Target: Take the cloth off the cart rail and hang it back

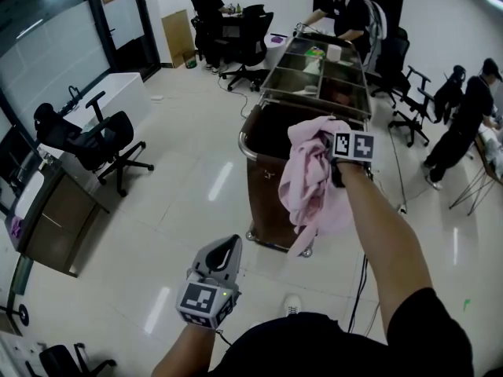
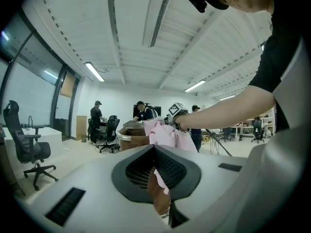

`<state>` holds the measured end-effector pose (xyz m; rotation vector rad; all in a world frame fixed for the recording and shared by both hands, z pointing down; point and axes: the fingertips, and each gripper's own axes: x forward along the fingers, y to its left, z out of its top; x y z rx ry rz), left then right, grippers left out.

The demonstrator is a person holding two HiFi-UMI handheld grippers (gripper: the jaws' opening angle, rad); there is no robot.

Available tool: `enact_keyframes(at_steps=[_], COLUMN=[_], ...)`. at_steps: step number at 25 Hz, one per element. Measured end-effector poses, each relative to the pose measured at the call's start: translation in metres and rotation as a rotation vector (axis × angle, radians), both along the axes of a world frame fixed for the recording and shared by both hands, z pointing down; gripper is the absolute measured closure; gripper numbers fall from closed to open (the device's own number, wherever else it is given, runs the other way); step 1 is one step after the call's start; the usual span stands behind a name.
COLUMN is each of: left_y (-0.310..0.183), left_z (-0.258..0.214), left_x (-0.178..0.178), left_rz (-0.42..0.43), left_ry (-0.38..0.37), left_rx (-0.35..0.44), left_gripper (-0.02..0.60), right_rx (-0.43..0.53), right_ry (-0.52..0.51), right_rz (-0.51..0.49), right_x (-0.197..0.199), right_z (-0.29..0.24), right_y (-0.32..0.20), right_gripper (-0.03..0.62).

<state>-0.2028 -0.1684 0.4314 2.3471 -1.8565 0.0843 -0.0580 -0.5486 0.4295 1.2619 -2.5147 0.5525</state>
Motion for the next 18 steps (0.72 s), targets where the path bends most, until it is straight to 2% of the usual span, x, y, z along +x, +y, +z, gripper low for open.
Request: enact_keyframes(at_steps=[3,7,13,15,17,18], left_y=[-0.005,-0.01,-0.01,-0.009,-0.008,-0.008], left_z=[0.003,0.004,0.003,0.002,0.001,0.001], left_x=[0.003,0.012,0.021,0.025,0.028,0.029], left_rz=[-0.001,0.019,0.047,0.056,0.062,0.065], left_ry=[0.003,0.005,-0.001,0.0,0.003,0.005], left_rx=[-0.008,-0.002,0.003,0.004,0.004,0.005], left_gripper=[0.581,0.581,0.581,0.581,0.581,0.581], right_rx=[-0.022,-0.032,-0.04,-0.072,-0.124,-0.149], right_ry=[-0.001,0.001,0.008,0.008,0.003,-0.002], right_rz=[-0.035,-0.107,-0.127,-0.134,-0.129,-0.122], right_x=[-0.003,-0.01,0.002,0.005,0.009,0.011], right_z=[0.003,0.004,-0.002,-0.002,0.002,0.004], right_y=[0.001,0.012,0.028,0.031,0.032,0.032], right_gripper=[0.429,0.342,0.317,0.27,0.195,0.194])
